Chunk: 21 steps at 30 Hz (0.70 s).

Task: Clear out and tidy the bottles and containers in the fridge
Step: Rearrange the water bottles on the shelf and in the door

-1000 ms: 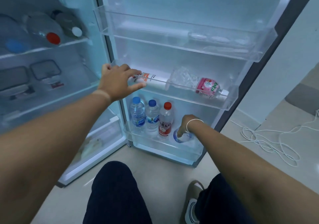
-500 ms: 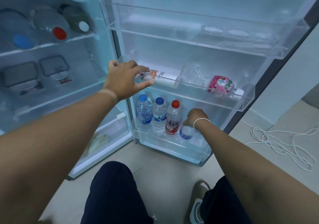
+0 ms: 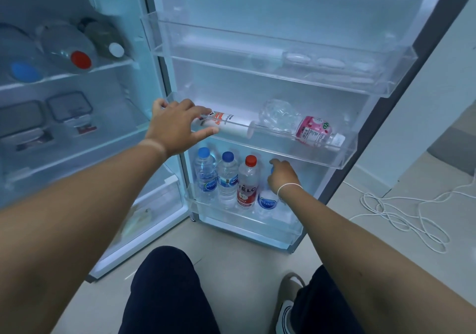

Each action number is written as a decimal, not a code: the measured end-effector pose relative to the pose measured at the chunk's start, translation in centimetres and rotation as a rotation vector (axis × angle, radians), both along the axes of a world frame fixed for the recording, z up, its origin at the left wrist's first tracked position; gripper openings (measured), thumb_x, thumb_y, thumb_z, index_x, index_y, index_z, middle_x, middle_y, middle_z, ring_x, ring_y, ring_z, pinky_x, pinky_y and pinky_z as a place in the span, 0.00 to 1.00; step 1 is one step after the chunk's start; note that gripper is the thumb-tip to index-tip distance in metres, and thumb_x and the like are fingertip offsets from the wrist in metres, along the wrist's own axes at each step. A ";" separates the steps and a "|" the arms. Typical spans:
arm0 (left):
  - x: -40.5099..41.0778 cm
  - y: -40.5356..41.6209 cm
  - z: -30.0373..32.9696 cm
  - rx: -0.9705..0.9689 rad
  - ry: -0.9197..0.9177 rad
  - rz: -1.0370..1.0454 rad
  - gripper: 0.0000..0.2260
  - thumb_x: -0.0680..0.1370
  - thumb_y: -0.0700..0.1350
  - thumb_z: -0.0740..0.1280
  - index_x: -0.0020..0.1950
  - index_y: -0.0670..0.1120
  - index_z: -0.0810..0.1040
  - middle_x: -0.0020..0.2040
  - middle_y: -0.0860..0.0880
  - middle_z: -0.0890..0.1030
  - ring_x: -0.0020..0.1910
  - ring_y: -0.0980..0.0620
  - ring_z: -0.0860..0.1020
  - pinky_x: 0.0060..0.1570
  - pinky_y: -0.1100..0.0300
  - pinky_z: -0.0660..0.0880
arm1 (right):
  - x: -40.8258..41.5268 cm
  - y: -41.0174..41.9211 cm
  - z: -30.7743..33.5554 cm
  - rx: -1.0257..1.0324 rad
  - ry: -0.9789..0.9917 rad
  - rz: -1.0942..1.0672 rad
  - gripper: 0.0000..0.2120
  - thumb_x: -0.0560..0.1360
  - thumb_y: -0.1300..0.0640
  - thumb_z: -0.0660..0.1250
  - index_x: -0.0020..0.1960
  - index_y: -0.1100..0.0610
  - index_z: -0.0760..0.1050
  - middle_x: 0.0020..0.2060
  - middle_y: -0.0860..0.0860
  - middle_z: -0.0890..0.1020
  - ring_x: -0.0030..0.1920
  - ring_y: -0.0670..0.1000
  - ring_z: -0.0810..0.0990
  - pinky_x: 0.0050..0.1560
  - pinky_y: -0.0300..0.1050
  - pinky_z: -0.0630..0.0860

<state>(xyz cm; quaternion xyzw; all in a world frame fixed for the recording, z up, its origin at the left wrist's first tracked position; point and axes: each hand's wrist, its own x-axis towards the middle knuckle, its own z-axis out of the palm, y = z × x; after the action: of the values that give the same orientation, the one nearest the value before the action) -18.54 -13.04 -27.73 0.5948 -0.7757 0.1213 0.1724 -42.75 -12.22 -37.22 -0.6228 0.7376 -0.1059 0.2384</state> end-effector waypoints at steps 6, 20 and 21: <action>-0.1 0.3 0.3 0.034 0.002 0.009 0.27 0.71 0.68 0.56 0.63 0.56 0.76 0.57 0.48 0.80 0.55 0.45 0.78 0.59 0.51 0.57 | 0.6 2.3 2.3 -0.081 0.065 0.102 0.24 0.75 0.66 0.58 0.70 0.57 0.66 0.66 0.59 0.69 0.62 0.63 0.73 0.62 0.54 0.74; -0.5 1.0 0.9 0.104 -0.029 0.046 0.24 0.74 0.66 0.57 0.66 0.57 0.73 0.63 0.50 0.78 0.60 0.46 0.75 0.62 0.50 0.59 | -0.8 6.8 11.6 -0.812 0.135 0.385 0.17 0.74 0.49 0.57 0.44 0.55 0.82 0.38 0.50 0.85 0.39 0.53 0.82 0.36 0.44 0.76; -0.5 1.0 1.0 0.111 -0.025 0.048 0.24 0.74 0.66 0.57 0.66 0.57 0.72 0.63 0.50 0.77 0.61 0.46 0.75 0.62 0.49 0.59 | -0.9 6.5 11.9 -0.898 0.147 0.357 0.17 0.72 0.50 0.57 0.42 0.55 0.82 0.37 0.50 0.85 0.38 0.54 0.81 0.35 0.44 0.75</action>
<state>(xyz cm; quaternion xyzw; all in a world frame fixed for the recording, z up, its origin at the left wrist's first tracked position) -19.06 -12.06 -26.76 0.6204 -0.7688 0.0895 0.1265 -43.68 -5.67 -25.28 -0.7866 0.5156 -0.3271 -0.0921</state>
